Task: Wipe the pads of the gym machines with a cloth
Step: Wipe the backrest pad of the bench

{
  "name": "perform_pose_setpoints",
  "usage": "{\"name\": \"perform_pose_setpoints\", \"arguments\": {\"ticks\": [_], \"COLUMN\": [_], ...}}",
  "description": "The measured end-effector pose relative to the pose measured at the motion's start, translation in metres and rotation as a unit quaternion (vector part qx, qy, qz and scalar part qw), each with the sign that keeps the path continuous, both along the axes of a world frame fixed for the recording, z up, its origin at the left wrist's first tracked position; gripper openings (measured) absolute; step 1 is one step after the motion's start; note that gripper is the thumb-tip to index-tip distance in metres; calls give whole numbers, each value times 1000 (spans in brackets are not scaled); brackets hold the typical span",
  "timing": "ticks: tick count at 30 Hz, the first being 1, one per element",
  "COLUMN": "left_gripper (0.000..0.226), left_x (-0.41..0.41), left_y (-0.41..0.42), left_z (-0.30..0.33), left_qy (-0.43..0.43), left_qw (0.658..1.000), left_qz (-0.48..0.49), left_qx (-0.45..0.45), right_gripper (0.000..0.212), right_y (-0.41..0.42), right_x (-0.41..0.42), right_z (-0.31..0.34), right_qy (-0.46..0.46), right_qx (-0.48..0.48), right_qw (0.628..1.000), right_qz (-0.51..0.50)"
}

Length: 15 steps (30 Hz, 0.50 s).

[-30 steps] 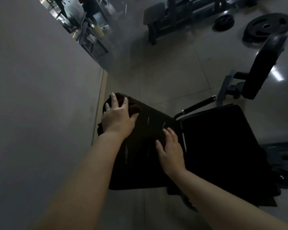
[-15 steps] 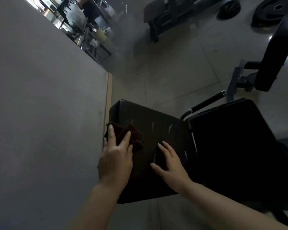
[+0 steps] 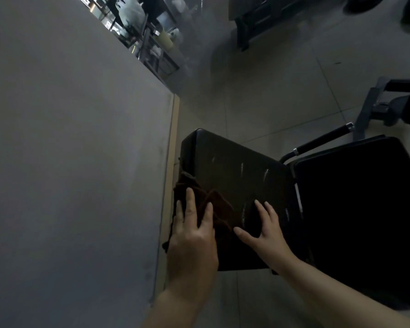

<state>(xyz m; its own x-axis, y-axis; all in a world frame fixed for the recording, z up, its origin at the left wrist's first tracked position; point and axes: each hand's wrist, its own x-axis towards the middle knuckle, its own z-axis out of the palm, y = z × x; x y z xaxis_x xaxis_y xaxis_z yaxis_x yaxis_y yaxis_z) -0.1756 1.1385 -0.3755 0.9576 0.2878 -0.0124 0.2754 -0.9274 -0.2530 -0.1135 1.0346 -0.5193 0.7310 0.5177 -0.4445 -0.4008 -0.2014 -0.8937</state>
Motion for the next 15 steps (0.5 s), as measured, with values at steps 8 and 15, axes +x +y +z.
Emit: {"name": "perform_pose_setpoints", "arguments": {"ticks": [8, 15], "left_gripper": [52, 80], "left_x": [94, 174], "left_y": [24, 60], "left_z": [11, 14], "left_qy": [7, -34], "left_qw": [999, 989], "left_qz": [44, 86], "left_qx": [-26, -114], "right_gripper": [105, 94], "right_y": [-2, -3], "right_x": [3, 0], "right_z": [4, 4], "right_qy": [3, -9], "right_qx": [5, 7], "right_qw": [1000, 1000], "right_qz": [-2, -16]}}
